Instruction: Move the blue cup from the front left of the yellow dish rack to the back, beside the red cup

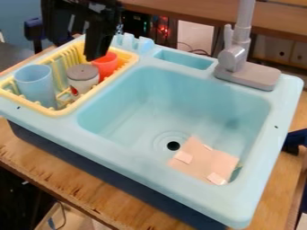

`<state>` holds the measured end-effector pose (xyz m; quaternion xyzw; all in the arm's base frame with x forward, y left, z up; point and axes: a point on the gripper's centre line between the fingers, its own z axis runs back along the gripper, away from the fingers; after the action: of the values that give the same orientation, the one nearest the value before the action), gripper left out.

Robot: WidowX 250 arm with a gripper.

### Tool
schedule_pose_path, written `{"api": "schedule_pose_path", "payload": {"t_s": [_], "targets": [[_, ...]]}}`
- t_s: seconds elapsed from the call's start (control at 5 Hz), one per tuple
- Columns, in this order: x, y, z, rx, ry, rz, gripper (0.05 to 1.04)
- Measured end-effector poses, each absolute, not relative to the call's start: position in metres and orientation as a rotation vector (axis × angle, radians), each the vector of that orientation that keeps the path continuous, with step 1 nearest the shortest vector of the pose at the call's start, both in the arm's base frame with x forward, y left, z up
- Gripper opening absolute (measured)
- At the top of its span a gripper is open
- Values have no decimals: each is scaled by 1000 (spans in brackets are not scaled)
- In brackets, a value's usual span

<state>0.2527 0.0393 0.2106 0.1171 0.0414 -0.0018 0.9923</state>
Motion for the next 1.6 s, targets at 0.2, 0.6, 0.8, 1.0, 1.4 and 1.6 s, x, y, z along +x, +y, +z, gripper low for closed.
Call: {"api": "schedule_pose_path", "payload": {"t_s": [0.2, 0.6, 0.8, 1.0, 1.4, 1.6], "targets": [[254, 63, 194, 203, 88, -9, 1000], [252, 81, 175, 174, 129, -29, 1000], [252, 89, 168, 165, 149, -38, 1000], [250, 96, 168, 162, 152, -36, 1000], [258, 95, 145, 134, 146, -110, 1001], [259, 93, 139, 121, 152, -133, 967]]}}
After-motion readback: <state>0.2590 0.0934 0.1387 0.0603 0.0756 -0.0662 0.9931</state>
